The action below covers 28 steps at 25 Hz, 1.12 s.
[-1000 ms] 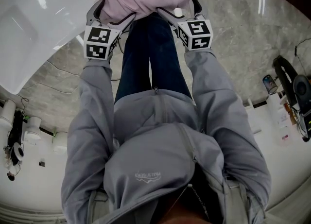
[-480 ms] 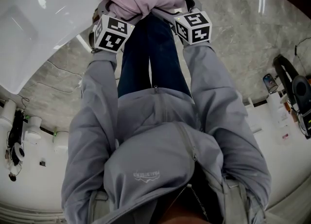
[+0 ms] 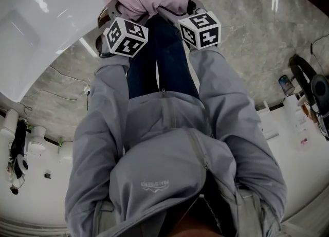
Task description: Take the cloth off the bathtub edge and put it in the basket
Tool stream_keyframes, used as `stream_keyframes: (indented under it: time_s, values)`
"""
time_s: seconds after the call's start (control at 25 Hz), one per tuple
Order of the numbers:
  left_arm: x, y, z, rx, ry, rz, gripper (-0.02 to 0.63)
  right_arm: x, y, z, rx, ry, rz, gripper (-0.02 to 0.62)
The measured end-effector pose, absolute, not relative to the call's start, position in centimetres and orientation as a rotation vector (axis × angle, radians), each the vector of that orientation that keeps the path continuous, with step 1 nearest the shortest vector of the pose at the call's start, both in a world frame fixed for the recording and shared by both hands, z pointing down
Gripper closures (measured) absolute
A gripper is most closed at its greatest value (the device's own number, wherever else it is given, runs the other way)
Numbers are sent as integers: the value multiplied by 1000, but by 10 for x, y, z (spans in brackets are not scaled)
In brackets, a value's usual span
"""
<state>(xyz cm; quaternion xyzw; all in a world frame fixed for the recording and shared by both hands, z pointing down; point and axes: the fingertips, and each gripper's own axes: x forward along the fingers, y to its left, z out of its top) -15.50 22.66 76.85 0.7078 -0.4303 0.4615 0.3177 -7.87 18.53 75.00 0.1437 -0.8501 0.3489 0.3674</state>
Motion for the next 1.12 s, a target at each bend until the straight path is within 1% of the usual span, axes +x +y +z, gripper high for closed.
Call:
stream_keyframes:
  time_s: [0.08,0.12,0.2,0.28,0.36,0.44,0.52,0.56,0.76,1.12]
  values:
    - [-152,226,766,1867,-1130,1225,169,-76,183,745,365,-2176,900,313]
    - [-152,226,764,1866,-1132,1227,186,-75,182,742,362,-2173,895,339]
    - [-151,225,762,1865,-1130,1239,249,-73,182,738,352,-2167,881,377]
    - [-150,223,759,1874,-1116,1254,278,-75,182,734,347,-2160,872,404]
    - [-149,221,753,1886,-1102,1258,323,-78,181,728,348,-2155,870,435]
    - [-149,220,745,1896,-1096,1244,383,-81,182,721,343,-2152,864,450]
    - [-148,222,736,1901,-1099,1218,459,-84,185,713,328,-2151,867,464]
    - [-147,224,731,1901,-1100,1207,482,-85,187,708,322,-2150,873,469]
    - [-141,226,706,1904,-1096,1153,509,-82,190,683,320,-2155,870,486]
    - [-133,222,624,2020,-1085,1056,516,-77,189,606,308,-2227,870,496]
